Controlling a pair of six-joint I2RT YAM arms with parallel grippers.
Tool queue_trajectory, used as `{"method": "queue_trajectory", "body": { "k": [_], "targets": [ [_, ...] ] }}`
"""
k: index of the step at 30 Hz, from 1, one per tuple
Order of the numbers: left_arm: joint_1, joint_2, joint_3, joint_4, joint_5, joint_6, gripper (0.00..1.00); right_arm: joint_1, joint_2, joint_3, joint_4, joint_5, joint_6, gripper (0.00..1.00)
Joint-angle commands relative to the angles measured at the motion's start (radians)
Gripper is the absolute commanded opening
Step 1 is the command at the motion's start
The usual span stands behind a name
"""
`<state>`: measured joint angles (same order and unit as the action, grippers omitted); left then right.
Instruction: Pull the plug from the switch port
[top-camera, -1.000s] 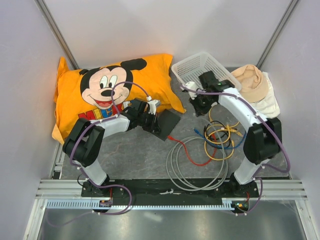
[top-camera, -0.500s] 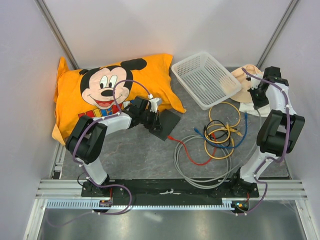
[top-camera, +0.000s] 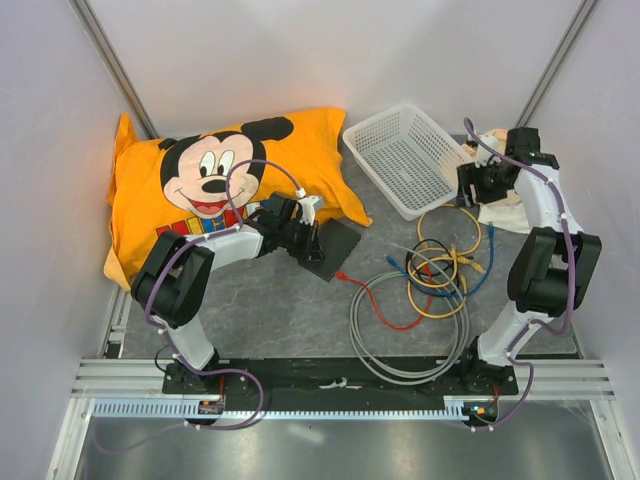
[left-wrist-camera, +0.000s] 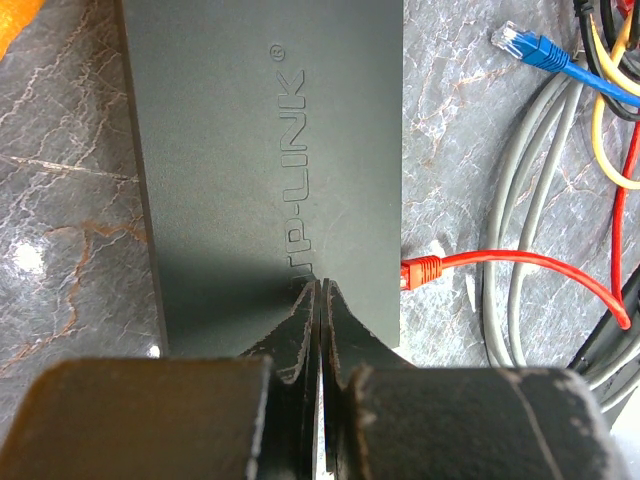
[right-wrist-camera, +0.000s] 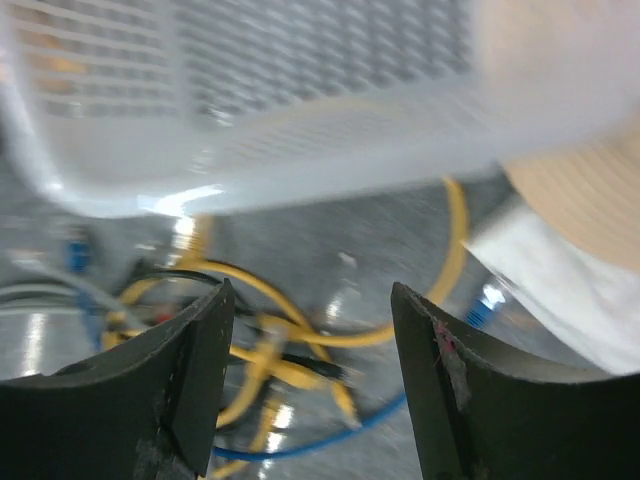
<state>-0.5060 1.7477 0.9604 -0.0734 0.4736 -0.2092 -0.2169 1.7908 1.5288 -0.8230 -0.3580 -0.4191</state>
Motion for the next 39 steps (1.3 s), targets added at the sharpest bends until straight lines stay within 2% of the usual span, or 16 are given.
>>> {"method": "queue_trajectory", "body": {
  "k": [1,7,10,14,23,39],
  "targets": [
    [0.0,0.004,0.018,-0.022,-0.016,0.027,0.01,0.17,-0.107,-0.004,0.035,-0.311,0.075,0.72],
    [0.0,0.007,0.024,-0.032,-0.024,0.04,0.02,0.453,-0.013,-0.025,0.093,-0.441,0.279,0.75],
    [0.0,-0.002,0.017,-0.039,-0.026,0.047,0.01,0.528,0.063,-0.035,0.114,-0.476,0.318,0.76],
    [0.004,-0.011,0.011,-0.054,-0.024,0.06,0.02,0.564,0.185,-0.059,0.143,-0.538,0.381,0.71],
    [0.037,-0.013,0.034,-0.078,-0.018,0.103,0.01,0.611,0.301,-0.071,0.13,-0.607,0.39,0.65],
    [0.043,-0.007,-0.02,-0.052,0.003,0.067,0.02,0.663,0.344,-0.185,0.119,-0.592,0.407,0.54]
  ]
}}
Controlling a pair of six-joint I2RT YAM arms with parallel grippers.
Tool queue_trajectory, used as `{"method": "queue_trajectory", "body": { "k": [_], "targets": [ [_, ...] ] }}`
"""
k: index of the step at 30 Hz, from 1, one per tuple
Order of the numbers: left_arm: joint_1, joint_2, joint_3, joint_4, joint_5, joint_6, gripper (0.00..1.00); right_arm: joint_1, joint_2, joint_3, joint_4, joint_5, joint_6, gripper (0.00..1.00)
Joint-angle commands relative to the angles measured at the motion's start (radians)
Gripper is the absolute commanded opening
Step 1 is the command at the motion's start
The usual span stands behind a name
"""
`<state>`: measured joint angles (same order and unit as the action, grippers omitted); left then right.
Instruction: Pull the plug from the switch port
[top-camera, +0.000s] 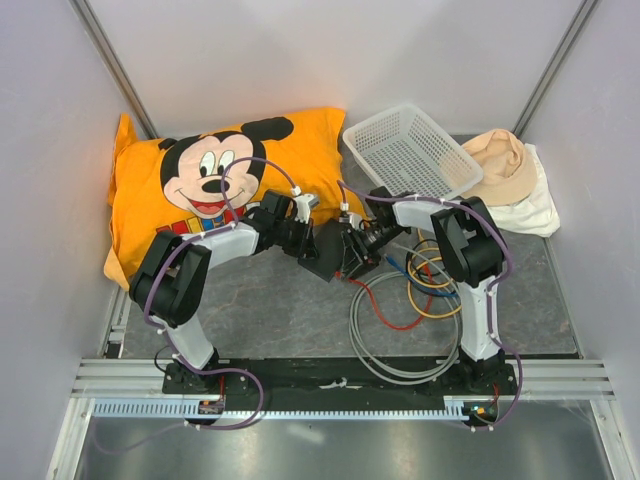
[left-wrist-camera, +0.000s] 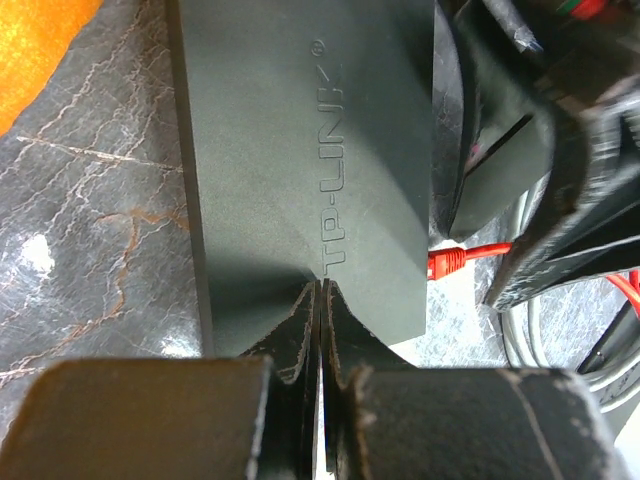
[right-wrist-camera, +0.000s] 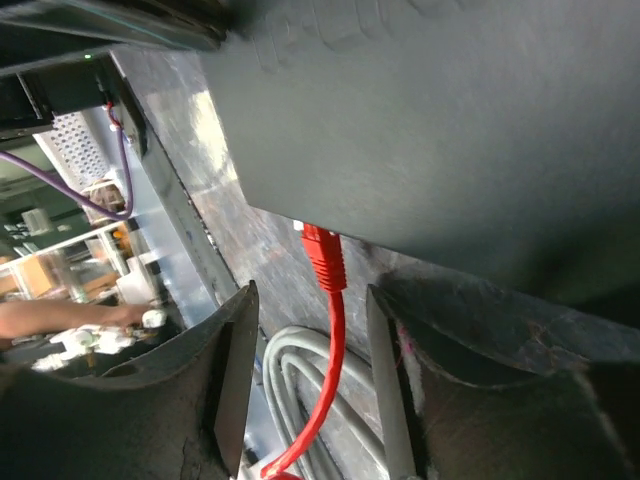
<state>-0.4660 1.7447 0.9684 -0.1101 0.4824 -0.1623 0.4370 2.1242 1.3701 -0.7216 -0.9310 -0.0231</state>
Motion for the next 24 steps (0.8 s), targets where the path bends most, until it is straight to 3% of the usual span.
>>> {"method": "queue_trajectory", "body": {
  "k": [1,9,24],
  "targets": [
    [0.003,-0.007,-0.03,-0.014,-0.005,0.02,0.01,0.009,0.013,-0.026,0.034,-0.02,0.02,0.54],
    [0.003,-0.036,-0.057,-0.011,-0.019,0.032,0.02,0.028,0.039,-0.013,0.14,-0.014,0.146,0.53],
    [0.003,-0.077,-0.106,0.009,-0.025,0.037,0.02,0.043,0.069,0.0,0.169,0.047,0.18,0.46]
  ]
}}
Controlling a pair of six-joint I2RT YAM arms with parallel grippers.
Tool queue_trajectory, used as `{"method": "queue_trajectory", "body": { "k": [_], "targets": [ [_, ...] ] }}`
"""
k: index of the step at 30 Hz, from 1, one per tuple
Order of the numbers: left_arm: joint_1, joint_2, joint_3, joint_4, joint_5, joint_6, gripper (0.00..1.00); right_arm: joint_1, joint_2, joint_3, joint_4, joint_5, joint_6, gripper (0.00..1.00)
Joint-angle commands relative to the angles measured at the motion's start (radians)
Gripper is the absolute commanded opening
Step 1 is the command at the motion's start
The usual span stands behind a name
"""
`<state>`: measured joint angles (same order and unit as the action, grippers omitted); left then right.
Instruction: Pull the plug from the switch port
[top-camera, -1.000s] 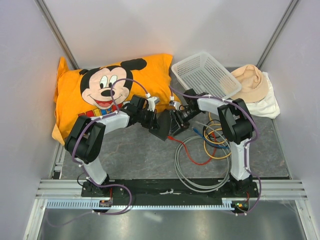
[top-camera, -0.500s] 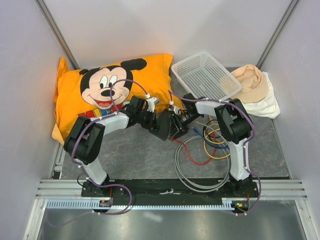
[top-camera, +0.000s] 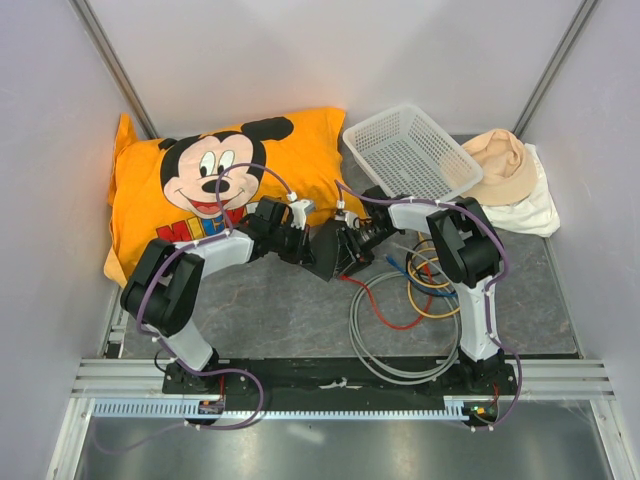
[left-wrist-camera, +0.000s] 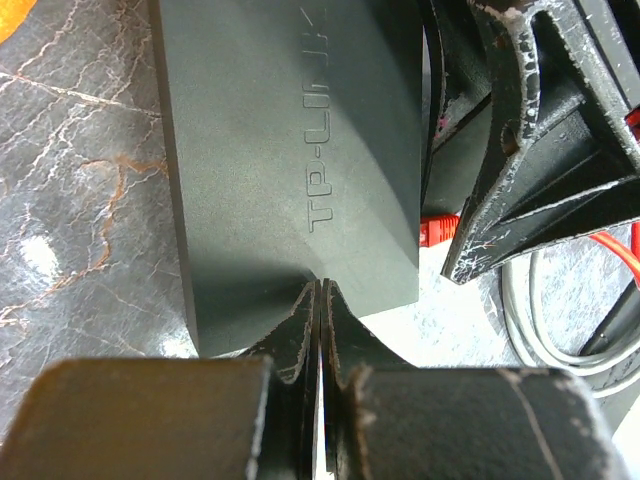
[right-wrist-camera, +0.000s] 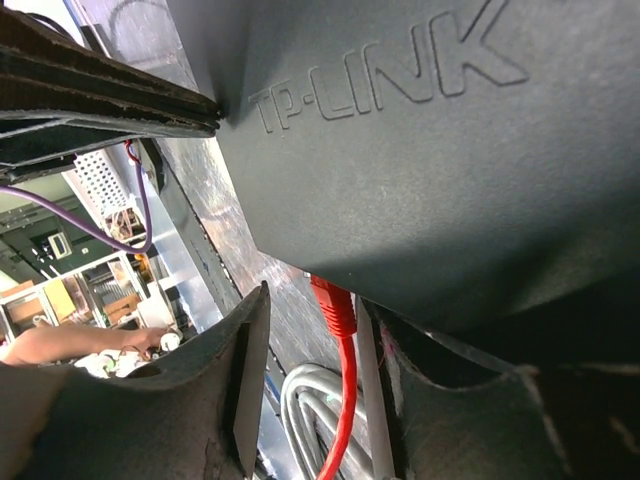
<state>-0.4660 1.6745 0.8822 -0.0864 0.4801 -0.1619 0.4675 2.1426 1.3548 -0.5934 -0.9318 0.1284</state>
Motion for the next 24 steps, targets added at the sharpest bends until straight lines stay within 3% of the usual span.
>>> {"method": "queue_trajectory", "body": {
  "k": [1,24],
  "targets": [
    [0.003,-0.004,-0.019,-0.015,-0.021,0.035,0.02,0.013,0.054,0.017,0.04,0.053,0.03,0.44],
    [0.003,0.04,-0.031,-0.021,-0.005,0.018,0.01,0.008,0.115,0.036,0.089,0.157,0.185,0.33]
  ]
}}
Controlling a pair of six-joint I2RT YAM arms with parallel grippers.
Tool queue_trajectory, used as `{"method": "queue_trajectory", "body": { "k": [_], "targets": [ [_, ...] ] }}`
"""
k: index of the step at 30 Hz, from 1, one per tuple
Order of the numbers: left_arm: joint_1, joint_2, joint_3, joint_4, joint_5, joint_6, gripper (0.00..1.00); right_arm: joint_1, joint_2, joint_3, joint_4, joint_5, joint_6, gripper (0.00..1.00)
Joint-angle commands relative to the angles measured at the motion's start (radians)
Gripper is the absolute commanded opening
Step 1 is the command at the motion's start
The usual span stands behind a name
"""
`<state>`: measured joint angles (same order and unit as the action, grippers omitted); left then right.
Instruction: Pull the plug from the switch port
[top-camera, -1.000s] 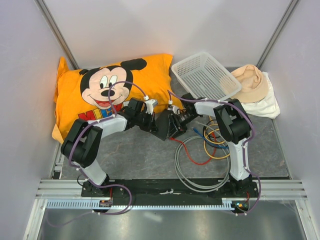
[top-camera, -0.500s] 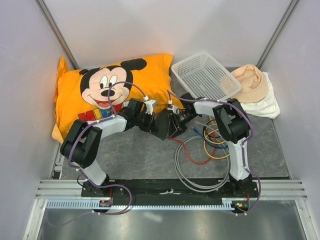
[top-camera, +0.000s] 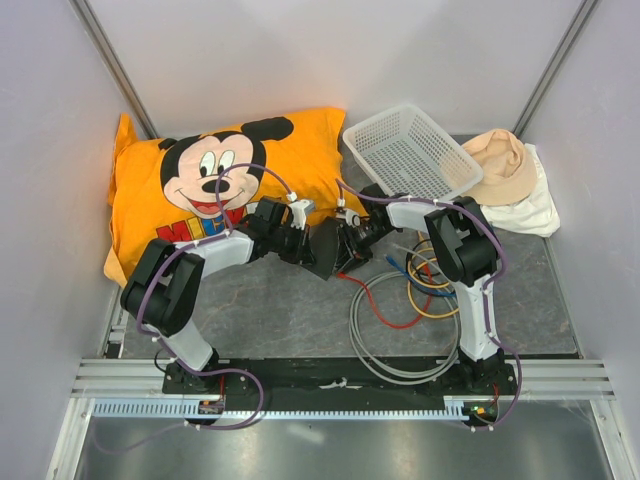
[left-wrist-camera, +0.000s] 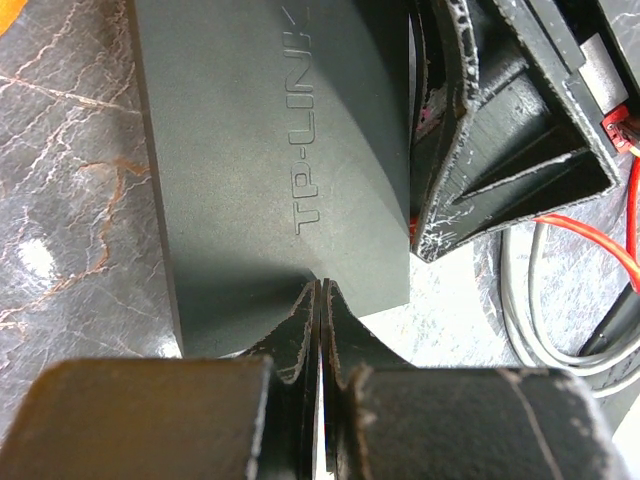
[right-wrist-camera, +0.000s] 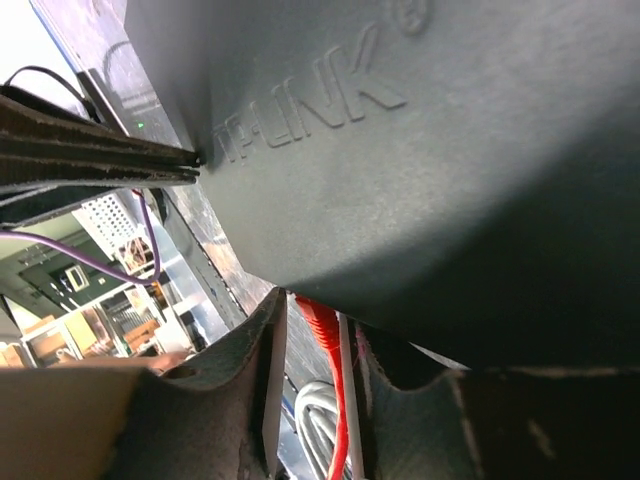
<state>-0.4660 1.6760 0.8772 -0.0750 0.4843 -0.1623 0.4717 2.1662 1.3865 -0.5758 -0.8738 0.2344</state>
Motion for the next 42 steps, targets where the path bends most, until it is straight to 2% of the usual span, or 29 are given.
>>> {"method": "queue_trajectory", "body": {
  "k": [1,8,14,24,26,33,36,39,40,42],
  "targets": [
    [0.003,0.039,-0.023,-0.032,-0.007,0.018,0.02,0.005,0.095,0.006,0.073,0.099,0.082,0.32],
    [0.003,0.05,-0.012,-0.034,-0.01,0.02,0.02,0.004,0.116,0.014,0.059,0.117,0.062,0.13],
    [0.004,0.065,0.009,-0.031,-0.01,0.015,0.02,-0.002,0.075,-0.004,-0.077,0.212,-0.124,0.01],
    [0.003,0.073,0.022,-0.02,-0.013,0.02,0.02,-0.008,0.031,0.037,-0.335,0.28,-0.431,0.0],
    [0.003,0.067,0.022,-0.022,-0.015,0.023,0.02,-0.013,-0.041,0.026,-0.337,0.286,-0.475,0.01],
    [0.003,0.06,0.051,-0.034,-0.036,0.049,0.02,-0.038,-0.262,0.008,-0.329,0.484,-0.612,0.01],
    [0.003,0.077,0.083,-0.045,-0.041,0.058,0.02,-0.093,-0.325,-0.032,-0.314,0.521,-0.606,0.0],
    [0.003,0.093,0.112,-0.06,-0.041,0.064,0.02,-0.221,-0.394,-0.067,-0.247,0.588,-0.535,0.01],
    [0.003,0.096,0.118,-0.063,-0.042,0.066,0.01,-0.31,-0.429,-0.075,-0.207,0.62,-0.523,0.0],
    [0.003,0.102,0.131,-0.069,-0.042,0.066,0.02,-0.401,-0.451,-0.083,-0.174,0.657,-0.485,0.01]
  ]
}}
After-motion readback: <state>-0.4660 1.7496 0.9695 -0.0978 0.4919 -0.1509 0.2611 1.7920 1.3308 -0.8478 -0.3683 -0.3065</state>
